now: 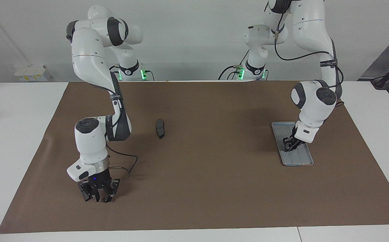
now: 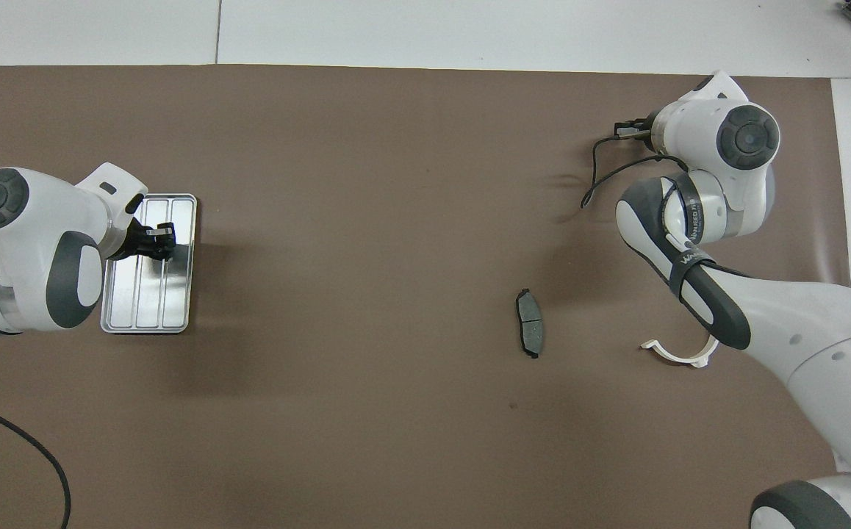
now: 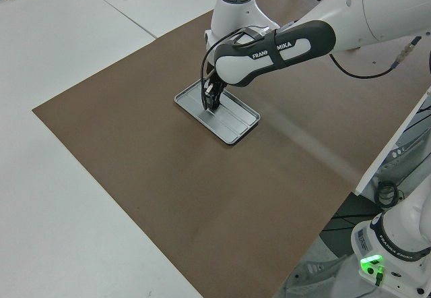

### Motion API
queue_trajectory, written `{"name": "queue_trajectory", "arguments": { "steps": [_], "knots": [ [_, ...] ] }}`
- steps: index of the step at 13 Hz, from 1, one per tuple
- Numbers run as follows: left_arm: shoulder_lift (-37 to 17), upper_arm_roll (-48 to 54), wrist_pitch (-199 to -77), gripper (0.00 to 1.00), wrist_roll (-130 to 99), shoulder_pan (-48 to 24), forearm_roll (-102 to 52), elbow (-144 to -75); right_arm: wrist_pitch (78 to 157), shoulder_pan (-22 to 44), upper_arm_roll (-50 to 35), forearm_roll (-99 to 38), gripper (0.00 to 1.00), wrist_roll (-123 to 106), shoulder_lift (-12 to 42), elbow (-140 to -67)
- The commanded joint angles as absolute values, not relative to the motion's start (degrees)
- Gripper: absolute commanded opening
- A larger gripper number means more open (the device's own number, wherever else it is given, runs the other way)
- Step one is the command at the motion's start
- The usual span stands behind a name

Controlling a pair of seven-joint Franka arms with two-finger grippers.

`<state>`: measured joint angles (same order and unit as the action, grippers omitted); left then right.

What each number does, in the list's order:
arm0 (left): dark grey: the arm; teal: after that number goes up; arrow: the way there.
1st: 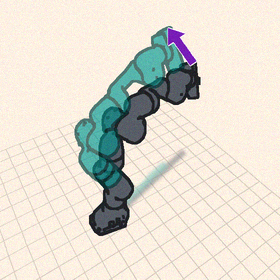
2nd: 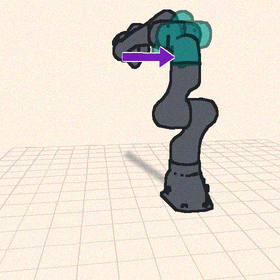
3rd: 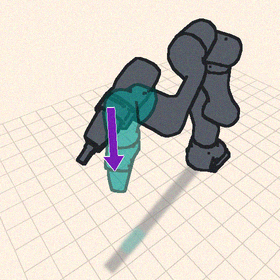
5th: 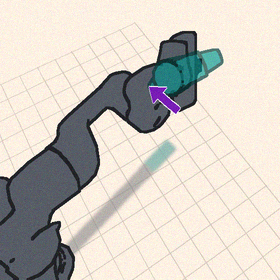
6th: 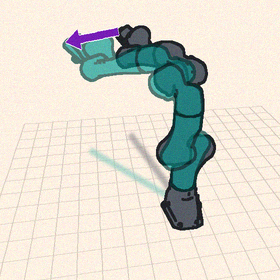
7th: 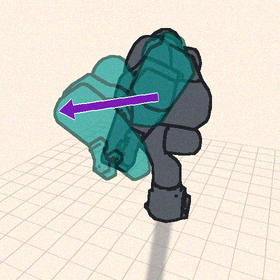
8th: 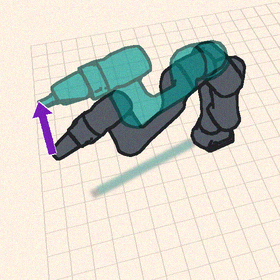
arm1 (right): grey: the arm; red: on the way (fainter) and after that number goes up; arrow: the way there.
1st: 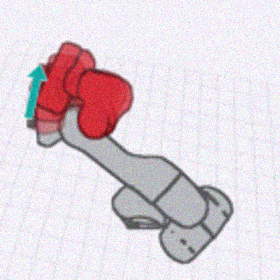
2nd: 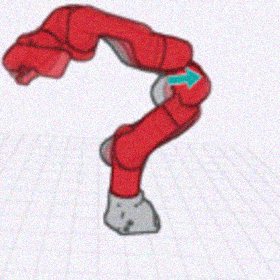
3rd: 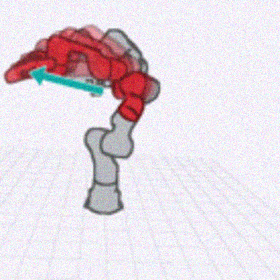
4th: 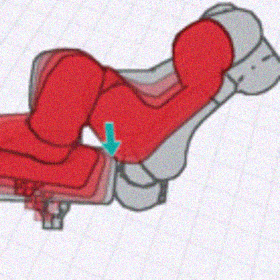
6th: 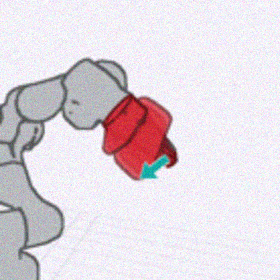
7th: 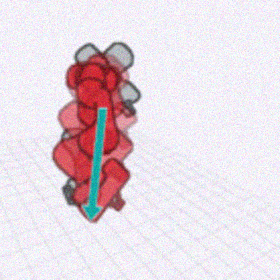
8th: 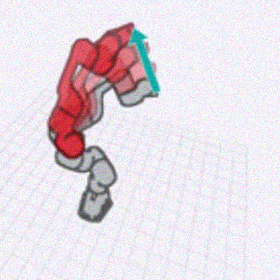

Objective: Pick bearing gear from pile to tray

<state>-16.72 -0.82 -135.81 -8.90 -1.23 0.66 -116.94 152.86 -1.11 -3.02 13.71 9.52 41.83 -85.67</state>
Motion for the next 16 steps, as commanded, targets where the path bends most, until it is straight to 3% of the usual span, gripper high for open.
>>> {"name": "queue_trajectory", "arguments": {
  "steps": [1, 2, 3, 7, 16],
  "knots": [
    [-14.41, -1.14, -132.54, 0.09, -7.47, -1.32, 0.09, -118.65, 154.69, -1.85, -3.60, 13.62, 0.35, 9.76, 41.92, -86.40],
    [-14.41, -1.14, -132.89, 0.58, -7.38, -1.32, 0.09, -118.74, 154.69, -1.85, -3.60, 13.62, 0.32, 9.76, 41.92, -86.40],
    [-14.41, -1.14, -132.80, 1.00, -6.86, -1.32, 0.09, -118.57, 154.60, -1.85, -3.60, 13.62, 0.31, 9.76, 41.92, -86.40],
    [-11.35, -1.14, -128.69, 1.00, -6.68, -1.23, 0.09, -115.24, 154.69, -1.85, -3.60, 13.62, 0.22, 9.67, 41.92, -86.31],
    [-8.09, -0.27, -104.79, 1.00, -7.56, -2.20, 0.09, -97.92, 154.60, -0.53, -4.22, 13.71, 0.07, 9.67, 41.92, -85.52]
  ]
}}
